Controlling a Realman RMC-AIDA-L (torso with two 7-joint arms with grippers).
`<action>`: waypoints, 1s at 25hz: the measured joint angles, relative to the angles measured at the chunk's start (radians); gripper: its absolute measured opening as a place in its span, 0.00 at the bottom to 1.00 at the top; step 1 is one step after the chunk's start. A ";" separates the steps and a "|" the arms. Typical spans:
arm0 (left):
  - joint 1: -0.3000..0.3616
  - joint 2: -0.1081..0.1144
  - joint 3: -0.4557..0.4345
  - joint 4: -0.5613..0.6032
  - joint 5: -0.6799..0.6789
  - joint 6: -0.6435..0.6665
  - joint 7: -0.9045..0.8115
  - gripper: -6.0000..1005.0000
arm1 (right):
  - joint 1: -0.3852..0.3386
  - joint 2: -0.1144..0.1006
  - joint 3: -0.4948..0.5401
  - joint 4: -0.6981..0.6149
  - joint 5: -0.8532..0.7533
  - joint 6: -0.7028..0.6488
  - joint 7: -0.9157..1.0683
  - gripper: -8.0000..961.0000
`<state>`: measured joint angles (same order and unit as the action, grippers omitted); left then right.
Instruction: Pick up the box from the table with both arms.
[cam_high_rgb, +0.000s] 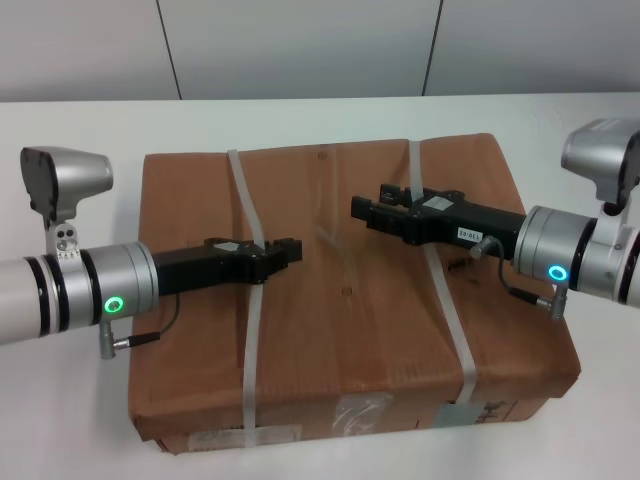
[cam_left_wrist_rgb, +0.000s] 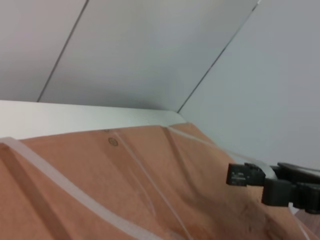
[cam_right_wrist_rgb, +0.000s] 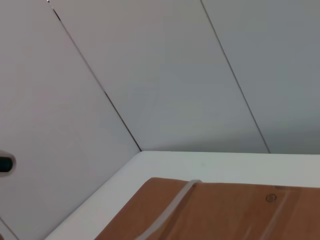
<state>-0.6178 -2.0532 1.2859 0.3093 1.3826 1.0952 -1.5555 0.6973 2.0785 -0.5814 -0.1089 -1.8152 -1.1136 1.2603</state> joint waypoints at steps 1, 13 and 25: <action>0.001 0.000 0.000 0.000 -0.005 0.000 0.002 0.11 | -0.002 0.000 0.000 0.000 0.001 0.000 0.000 0.69; 0.006 0.001 0.001 -0.022 -0.030 0.000 0.023 0.11 | -0.038 0.000 -0.003 0.008 0.013 -0.005 0.085 0.47; 0.018 0.001 -0.005 -0.022 -0.030 0.003 0.024 0.11 | -0.064 -0.006 -0.001 -0.012 0.012 -0.009 0.181 0.03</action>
<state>-0.6002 -2.0524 1.2808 0.2868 1.3529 1.0986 -1.5311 0.6335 2.0726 -0.5820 -0.1204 -1.8028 -1.1226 1.4416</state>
